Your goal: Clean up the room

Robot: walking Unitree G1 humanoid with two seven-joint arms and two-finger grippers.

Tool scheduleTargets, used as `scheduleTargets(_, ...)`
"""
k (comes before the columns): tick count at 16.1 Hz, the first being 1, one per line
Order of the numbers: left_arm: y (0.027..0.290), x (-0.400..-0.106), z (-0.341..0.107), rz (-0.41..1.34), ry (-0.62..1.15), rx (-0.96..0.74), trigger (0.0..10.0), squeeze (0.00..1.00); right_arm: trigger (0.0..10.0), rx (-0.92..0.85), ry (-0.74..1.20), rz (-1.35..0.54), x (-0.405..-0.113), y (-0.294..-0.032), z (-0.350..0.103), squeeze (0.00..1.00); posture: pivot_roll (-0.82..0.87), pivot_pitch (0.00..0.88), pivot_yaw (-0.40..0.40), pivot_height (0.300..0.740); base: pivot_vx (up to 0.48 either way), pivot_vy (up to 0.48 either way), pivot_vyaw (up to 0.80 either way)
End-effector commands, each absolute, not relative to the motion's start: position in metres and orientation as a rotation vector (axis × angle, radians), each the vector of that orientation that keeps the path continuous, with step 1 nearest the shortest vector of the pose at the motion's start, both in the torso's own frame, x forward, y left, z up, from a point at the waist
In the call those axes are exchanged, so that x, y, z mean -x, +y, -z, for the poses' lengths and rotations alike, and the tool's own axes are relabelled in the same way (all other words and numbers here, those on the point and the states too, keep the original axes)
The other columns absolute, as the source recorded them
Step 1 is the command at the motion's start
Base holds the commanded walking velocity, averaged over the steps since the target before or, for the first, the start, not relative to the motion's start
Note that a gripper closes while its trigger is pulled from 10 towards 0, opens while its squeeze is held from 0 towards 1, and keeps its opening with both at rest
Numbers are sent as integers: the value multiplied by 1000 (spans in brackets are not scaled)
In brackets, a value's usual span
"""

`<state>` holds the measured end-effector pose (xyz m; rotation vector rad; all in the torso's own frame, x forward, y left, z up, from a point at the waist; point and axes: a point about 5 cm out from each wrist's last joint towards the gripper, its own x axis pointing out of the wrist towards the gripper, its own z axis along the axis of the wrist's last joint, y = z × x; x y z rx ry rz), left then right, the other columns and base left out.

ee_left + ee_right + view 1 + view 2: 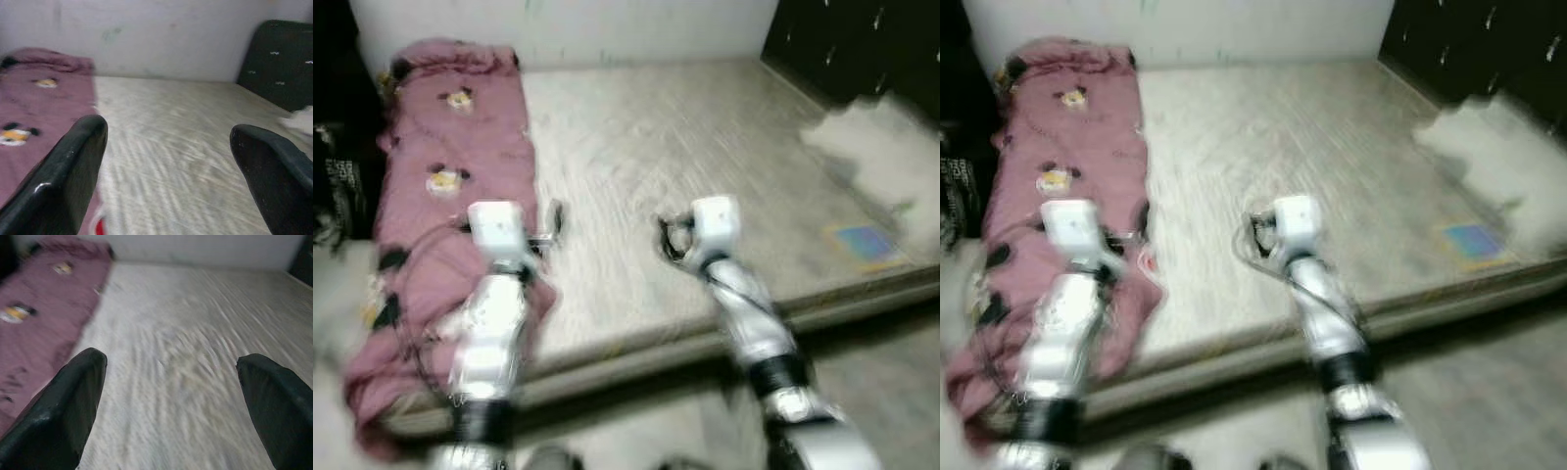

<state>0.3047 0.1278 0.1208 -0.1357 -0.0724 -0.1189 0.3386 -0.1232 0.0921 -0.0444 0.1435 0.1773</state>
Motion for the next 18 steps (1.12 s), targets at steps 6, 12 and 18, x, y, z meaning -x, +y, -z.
scheduleTargets(6,134,-307,-123,97,-77,123,10000,0,10000,36,118,-194,-342,-117,-100,0,85,0,-48,740,0,480,0)
scheduleTargets(12,134,-307,-123,94,-76,121,10000,0,10000,41,116,-196,-342,-116,-100,0,85,0,-48,740,0,480,0)
scheduleTargets(18,132,-307,-126,99,-95,96,10000,0,10000,41,118,-198,-342,-116,-100,0,87,0,-48,740,0,160,0)
